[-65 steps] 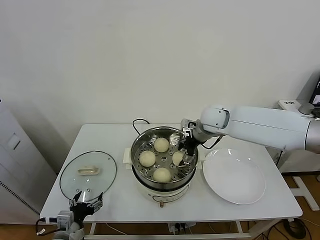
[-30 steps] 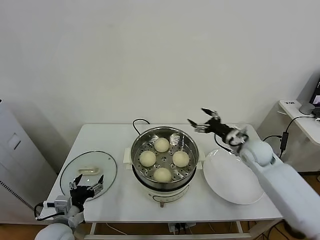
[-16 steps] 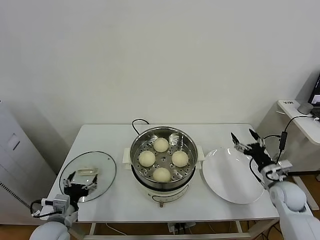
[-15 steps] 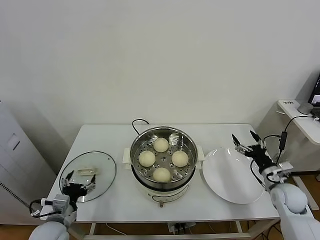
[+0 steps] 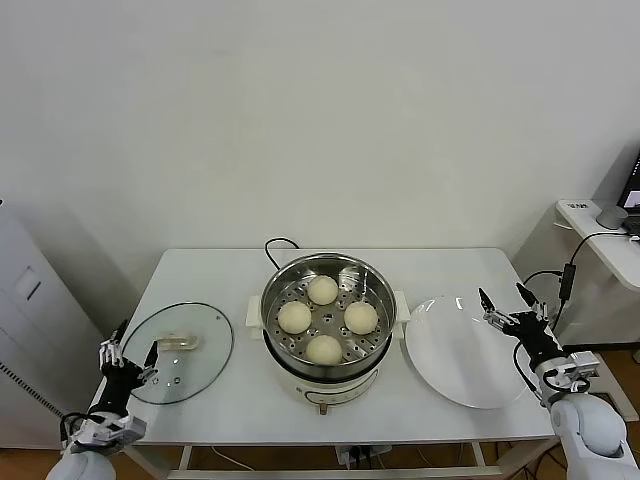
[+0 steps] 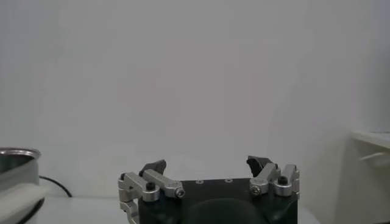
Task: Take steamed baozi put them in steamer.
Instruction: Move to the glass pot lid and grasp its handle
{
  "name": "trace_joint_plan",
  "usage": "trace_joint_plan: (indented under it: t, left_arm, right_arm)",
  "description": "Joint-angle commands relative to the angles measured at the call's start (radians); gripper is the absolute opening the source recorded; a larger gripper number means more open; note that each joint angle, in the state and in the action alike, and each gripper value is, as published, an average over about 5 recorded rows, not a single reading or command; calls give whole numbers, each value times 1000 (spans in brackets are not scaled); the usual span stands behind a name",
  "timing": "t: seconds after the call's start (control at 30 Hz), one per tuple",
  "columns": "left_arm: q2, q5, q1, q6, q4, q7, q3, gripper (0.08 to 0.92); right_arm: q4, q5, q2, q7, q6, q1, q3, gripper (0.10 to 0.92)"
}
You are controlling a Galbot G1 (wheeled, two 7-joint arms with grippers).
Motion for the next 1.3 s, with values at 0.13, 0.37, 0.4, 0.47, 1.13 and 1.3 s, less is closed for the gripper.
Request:
trace_joint_plan:
  t: [0.13, 0.37, 0.4, 0.47, 1.13, 1.3]
  left_arm:
    - [-51, 626, -101, -222, 248, -103, -11, 823]
    - [-63, 636, -156, -207, 278, -100, -7, 823]
    - [-65, 635, -163, -204, 280, -99, -7, 823]
    - [-69, 631, -179, -197, 283, -97, -8, 823]
    - [-99, 529, -230, -156, 302, -38, 2, 801]
    - [-108, 529, -233, -152, 302, -34, 3, 670]
  right_arm:
    - [-10, -23, 23, -9, 11, -24, 34, 823]
    - [-24, -36, 32, -20, 18, -28, 38, 823]
    - [-25, -39, 34, -22, 20, -29, 38, 823]
    - [-29, -45, 36, -27, 23, -31, 39, 823]
    - [-55, -58, 32, -50, 40, -27, 52, 823]
    - [-49, -52, 29, -51, 40, -27, 59, 823]
